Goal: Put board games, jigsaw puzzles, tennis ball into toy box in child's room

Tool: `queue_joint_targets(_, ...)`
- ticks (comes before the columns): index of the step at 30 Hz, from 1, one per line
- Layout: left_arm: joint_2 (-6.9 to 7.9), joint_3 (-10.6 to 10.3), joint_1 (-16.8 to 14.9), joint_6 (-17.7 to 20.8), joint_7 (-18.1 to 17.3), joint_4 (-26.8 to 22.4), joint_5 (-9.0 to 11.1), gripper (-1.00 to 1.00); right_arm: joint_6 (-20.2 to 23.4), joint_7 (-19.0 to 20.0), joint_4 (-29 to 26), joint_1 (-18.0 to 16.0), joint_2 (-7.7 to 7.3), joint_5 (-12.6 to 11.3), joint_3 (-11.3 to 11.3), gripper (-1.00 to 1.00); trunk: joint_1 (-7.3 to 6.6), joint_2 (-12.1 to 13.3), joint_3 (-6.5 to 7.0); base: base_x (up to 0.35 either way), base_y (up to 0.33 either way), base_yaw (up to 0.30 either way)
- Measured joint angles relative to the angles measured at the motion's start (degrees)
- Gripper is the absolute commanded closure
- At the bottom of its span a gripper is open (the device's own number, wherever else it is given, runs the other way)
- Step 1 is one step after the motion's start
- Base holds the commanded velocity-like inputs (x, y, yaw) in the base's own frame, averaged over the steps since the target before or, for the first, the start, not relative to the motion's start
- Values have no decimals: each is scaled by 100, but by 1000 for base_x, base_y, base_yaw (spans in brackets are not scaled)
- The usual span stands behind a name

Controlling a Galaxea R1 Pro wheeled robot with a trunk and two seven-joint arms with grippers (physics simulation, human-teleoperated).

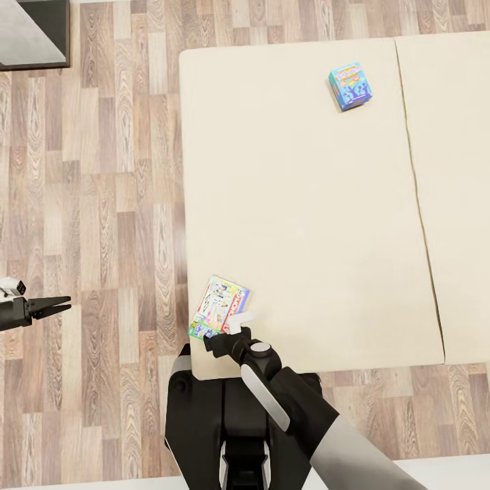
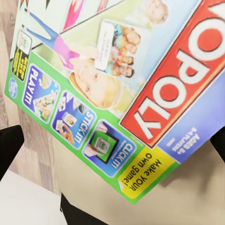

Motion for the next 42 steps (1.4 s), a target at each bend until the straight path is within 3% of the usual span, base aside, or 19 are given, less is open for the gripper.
queue_joint_targets(42,0,0,0,-1,0,0,2,-100,-8,-1,0,6,0,-2,3,-100,0,0,0,0,0,0)
